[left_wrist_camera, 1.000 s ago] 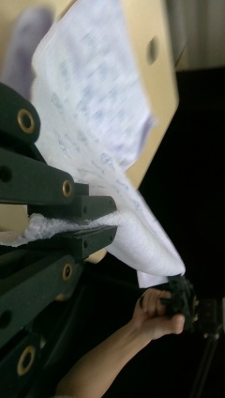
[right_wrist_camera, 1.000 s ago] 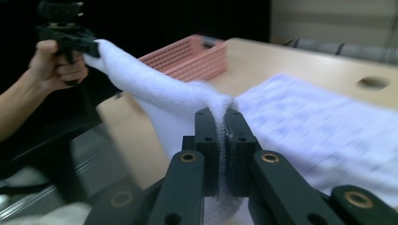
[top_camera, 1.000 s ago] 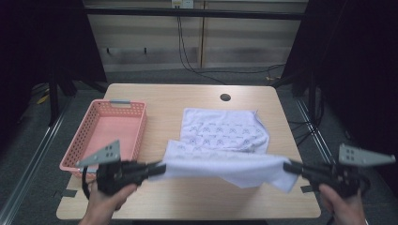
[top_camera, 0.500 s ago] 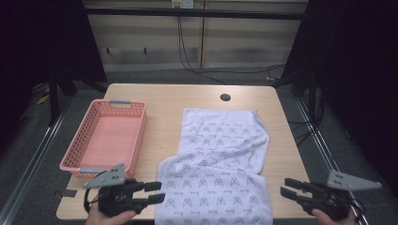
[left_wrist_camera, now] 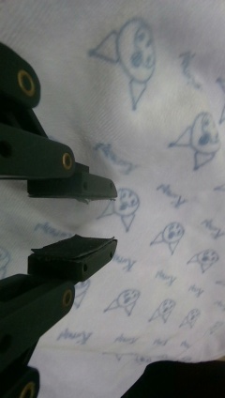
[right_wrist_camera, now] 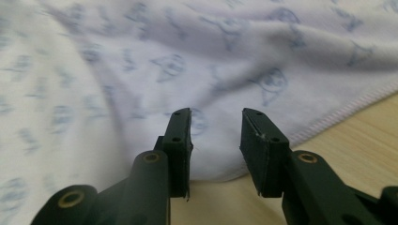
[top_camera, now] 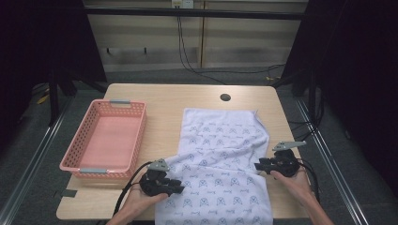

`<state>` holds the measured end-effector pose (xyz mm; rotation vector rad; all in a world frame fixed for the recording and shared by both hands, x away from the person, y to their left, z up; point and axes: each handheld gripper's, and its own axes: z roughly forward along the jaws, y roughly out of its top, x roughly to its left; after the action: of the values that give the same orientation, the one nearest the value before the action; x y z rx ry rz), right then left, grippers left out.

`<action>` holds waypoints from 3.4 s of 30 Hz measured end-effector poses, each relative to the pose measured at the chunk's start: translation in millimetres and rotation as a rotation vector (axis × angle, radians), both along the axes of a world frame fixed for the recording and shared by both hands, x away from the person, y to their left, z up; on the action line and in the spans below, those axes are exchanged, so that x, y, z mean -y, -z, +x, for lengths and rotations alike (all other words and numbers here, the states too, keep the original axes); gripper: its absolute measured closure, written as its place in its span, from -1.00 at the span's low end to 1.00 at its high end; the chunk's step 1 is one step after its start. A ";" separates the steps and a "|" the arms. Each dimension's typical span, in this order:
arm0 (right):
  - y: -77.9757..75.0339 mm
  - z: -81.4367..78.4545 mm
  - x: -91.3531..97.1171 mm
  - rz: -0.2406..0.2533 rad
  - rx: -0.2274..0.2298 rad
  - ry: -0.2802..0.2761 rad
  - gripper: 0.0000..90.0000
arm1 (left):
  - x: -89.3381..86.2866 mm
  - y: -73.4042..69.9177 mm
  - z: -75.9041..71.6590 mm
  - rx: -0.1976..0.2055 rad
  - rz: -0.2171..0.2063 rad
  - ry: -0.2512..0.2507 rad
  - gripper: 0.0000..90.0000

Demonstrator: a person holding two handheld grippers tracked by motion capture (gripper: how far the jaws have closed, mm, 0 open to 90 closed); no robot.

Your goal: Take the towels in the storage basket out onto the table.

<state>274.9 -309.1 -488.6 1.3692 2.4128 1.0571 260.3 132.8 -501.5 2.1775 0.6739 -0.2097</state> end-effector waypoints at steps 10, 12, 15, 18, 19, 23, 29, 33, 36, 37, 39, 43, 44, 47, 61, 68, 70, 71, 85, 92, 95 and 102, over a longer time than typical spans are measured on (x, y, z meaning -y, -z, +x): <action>8.1 33.4 2.3 -0.069 0.036 0.059 0.37 | -10.1 -2.1 -53.4 -0.061 -0.006 0.133 0.51; 7.5 36.3 3.5 -0.088 0.039 0.081 0.35 | -7.6 -4.3 -58.2 -0.055 0.004 0.157 0.42; 6.3 33.6 3.3 -0.094 0.033 0.077 0.21 | -4.7 -10.0 -53.8 -0.042 -0.024 0.178 0.36; -1.3 23.6 2.2 -0.027 0.061 0.087 0.19 | -1.6 -20.2 -38.2 -0.004 -0.065 0.145 0.40; -5.2 18.6 1.9 0.000 0.069 0.069 0.22 | -1.2 -23.2 -32.2 0.004 -0.083 0.129 0.42; -16.8 -12.6 -4.8 0.061 0.070 -0.023 0.51 | -3.3 -29.8 -10.8 0.037 -0.111 0.034 0.52; -2.5 -39.6 -15.7 -0.004 0.017 -0.112 0.44 | -5.8 -24.0 1.2 0.053 -0.085 -0.021 0.49; 4.7 -44.9 -15.9 -0.051 0.020 -0.115 0.82 | -3.8 -15.5 -0.9 0.040 -0.054 -0.016 0.43; 4.2 -55.9 -5.2 -0.032 -0.009 -0.116 0.97 | -3.0 -11.8 -3.4 0.039 -0.032 -0.018 0.37; 2.9 -61.9 -0.6 -0.046 -0.011 -0.115 0.97 | -2.4 -9.9 -4.5 0.041 -0.017 -0.013 0.36; 2.4 -76.4 9.9 -0.035 -0.026 -0.103 0.97 | 0.3 -7.5 -8.1 0.032 -0.002 0.000 0.33; -2.9 -108.9 29.7 -0.037 -0.042 -0.103 0.97 | 8.9 -2.7 -19.8 0.008 0.009 0.036 0.27; -4.8 -114.7 32.1 -0.030 -0.047 -0.100 0.97 | 11.0 -2.9 -24.1 0.010 0.008 0.059 0.27; -11.7 -129.7 40.0 -0.025 -0.037 -0.099 0.93 | 16.3 -2.8 -38.4 -0.016 -0.007 0.122 0.27; -13.4 -53.7 6.8 0.049 0.065 -0.057 0.36 | 29.4 -14.3 27.2 0.058 -0.012 -0.042 0.36; 0.1 1.4 -9.8 0.019 0.051 -0.013 0.35 | 35.0 -10.0 60.8 0.120 -0.005 -0.145 0.24; 3.9 8.9 -10.9 -0.001 0.046 -0.002 0.34 | 38.4 -8.7 66.7 0.106 -0.002 -0.162 0.19; 6.1 11.9 -10.8 -0.014 0.058 -0.003 0.33 | 41.0 -7.5 67.4 0.133 0.018 -0.165 0.19; 8.9 -35.5 -11.5 -0.022 0.050 -0.068 0.43 | 21.1 0.3 51.5 0.142 0.090 -0.117 0.91; 8.5 -51.3 -13.9 -0.013 0.047 -0.095 0.42 | 9.3 -0.4 33.5 0.114 0.081 -0.084 0.97; 8.0 -58.5 -14.4 -0.001 0.035 -0.105 0.43 | 6.0 0.2 27.7 0.102 0.066 -0.078 0.97; 5.7 -75.3 -14.5 0.024 -0.015 -0.129 0.43 | 8.2 -2.1 13.0 0.100 0.080 -0.056 0.90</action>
<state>199.7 -294.7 -494.3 1.2467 2.5374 1.1129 273.3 124.5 -499.4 2.2256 0.6966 -0.0448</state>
